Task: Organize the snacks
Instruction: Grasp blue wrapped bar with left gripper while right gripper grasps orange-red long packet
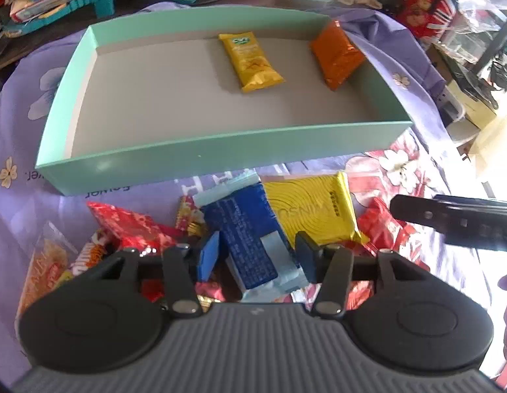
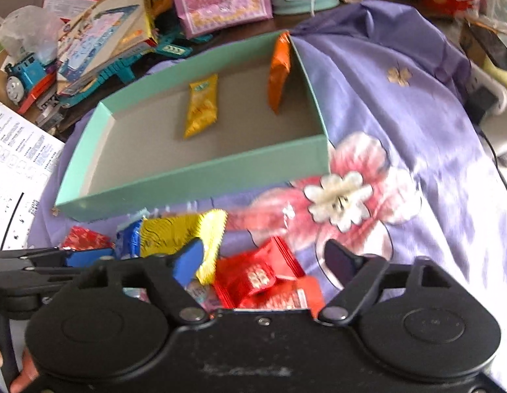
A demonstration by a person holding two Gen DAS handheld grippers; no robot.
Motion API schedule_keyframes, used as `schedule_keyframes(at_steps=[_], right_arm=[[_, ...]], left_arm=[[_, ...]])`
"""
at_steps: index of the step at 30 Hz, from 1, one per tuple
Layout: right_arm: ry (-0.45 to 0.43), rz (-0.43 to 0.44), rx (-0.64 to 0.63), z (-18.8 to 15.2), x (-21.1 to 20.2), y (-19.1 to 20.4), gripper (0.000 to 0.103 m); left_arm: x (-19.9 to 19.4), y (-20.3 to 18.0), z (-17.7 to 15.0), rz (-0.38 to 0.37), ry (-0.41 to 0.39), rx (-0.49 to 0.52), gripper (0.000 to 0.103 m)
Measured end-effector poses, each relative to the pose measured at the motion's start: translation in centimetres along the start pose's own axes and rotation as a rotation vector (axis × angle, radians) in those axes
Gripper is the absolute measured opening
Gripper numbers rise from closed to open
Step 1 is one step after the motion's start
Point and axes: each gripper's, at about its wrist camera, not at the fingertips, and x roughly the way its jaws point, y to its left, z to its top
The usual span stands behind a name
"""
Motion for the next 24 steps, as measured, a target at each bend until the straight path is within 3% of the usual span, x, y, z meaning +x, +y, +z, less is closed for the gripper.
schedule_keyframes(at_steps=[3,8,24], right_arm=[[0.006,-0.005,0.013,-0.5,0.4,-0.1,0.065],[0.052,0.008,0.05,-1.3,1.9,-0.4,0.061],[0.078,0.036,0.018,-6.0,-1.1,-1.7,0.066]], left_arm=[[-0.1,-0.6,-0.8,-0.041,0.007,0.023,0.046],[0.4,-1.8,-2.1,-0.059,0.031,0.068,0.043],[0.2,-2.4,-5.1,-0.098,0.085,0.09,0.038]])
